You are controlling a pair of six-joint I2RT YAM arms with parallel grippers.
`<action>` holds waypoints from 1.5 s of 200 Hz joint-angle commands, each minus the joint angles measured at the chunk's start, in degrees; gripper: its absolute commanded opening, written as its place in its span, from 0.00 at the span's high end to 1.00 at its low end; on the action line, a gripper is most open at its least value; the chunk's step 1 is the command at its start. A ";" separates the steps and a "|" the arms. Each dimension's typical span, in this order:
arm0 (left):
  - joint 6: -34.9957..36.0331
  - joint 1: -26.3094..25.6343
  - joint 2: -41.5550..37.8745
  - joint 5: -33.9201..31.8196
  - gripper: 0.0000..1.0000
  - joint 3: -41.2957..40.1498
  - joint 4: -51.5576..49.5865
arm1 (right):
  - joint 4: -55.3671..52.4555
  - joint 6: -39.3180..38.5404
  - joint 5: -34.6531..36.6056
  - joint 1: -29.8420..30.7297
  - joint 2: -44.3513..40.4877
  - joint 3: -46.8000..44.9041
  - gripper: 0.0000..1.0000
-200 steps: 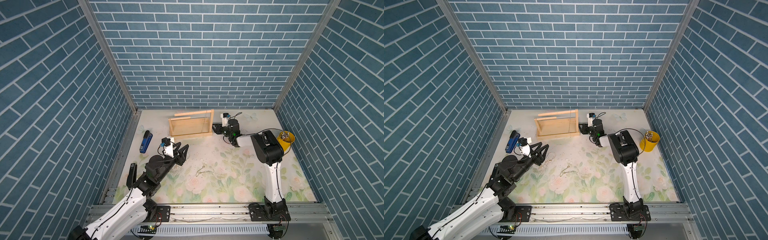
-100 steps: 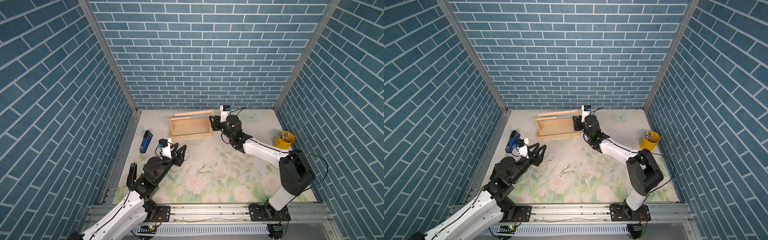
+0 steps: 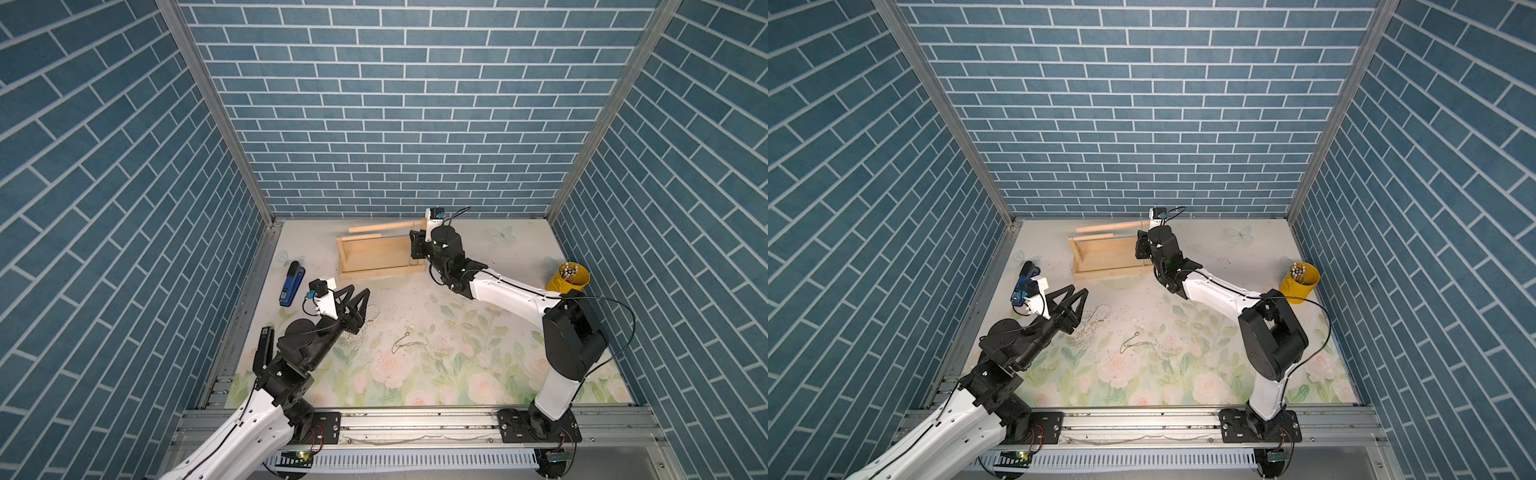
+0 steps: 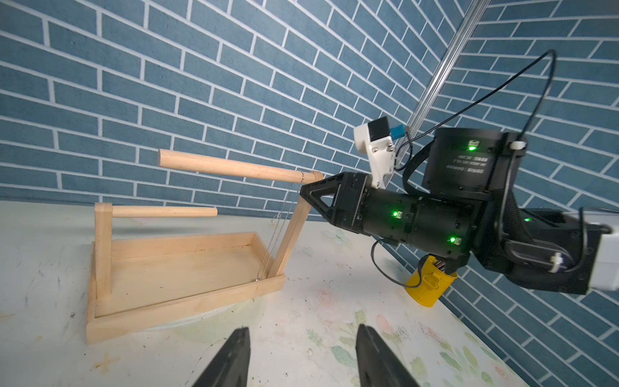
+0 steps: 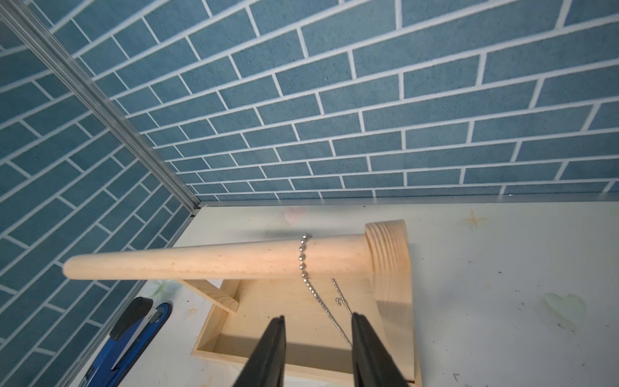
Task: Hang the necklace on the jewelry display stand
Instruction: Pick up the necklace from the center of the board.
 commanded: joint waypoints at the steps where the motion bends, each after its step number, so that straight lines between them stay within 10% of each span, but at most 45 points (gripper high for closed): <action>1: 0.44 0.22 -1.33 -0.98 0.44 -1.05 -0.95 | -2.91 0.67 2.04 0.13 2.50 3.04 0.65; 41: 0.70 0.24 -1.91 -1.01 0.44 -1.22 -1.18 | -1.94 0.58 2.75 0.28 4.75 5.10 0.71; 87: 0.79 0.24 -2.48 -1.00 0.44 -1.55 -1.47 | 1.63 0.63 2.67 0.32 4.45 3.12 1.00; 300: 0.84 0.20 -2.26 -0.83 0.43 -1.67 -0.89 | 5.57 2.52 2.68 1.03 4.03 -4.89 1.00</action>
